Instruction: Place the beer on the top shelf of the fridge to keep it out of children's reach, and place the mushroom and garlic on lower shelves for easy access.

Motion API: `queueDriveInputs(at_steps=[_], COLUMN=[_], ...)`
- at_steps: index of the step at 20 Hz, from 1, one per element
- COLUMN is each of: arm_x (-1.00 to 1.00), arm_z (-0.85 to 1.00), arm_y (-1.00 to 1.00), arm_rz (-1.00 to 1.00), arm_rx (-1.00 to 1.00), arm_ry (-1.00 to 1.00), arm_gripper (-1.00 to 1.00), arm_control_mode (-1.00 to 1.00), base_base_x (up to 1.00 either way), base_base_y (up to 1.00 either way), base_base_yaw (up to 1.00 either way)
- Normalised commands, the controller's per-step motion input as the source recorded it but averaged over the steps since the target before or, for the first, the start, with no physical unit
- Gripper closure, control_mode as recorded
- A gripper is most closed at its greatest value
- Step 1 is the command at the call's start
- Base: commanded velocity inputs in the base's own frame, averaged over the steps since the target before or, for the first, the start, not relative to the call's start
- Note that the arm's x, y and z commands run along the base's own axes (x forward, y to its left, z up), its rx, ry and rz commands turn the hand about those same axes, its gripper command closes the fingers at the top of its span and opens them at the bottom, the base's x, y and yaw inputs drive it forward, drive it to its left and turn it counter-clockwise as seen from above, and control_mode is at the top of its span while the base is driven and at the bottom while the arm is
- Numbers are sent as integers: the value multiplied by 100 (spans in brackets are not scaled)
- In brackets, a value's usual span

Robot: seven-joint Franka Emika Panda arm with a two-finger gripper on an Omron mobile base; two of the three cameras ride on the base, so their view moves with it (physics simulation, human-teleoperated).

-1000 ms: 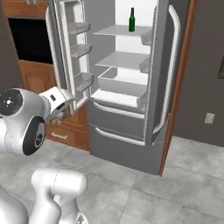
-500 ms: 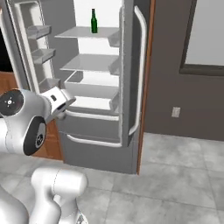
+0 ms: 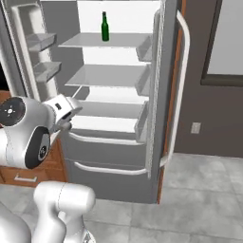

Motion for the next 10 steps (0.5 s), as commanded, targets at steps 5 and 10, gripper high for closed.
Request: queueDriveInputs(at_steps=[5,10], arm_x=[0,0], arm_z=[0,0], arm_y=[0,0], arm_rz=[0,0], arm_rx=[0,0], arm_ry=[0,0], arm_gripper=[100,100], arm_control_mode=[100,100], base_base_x=[72,75], base_base_y=[0,0], base_base_yaw=[-16,-10])
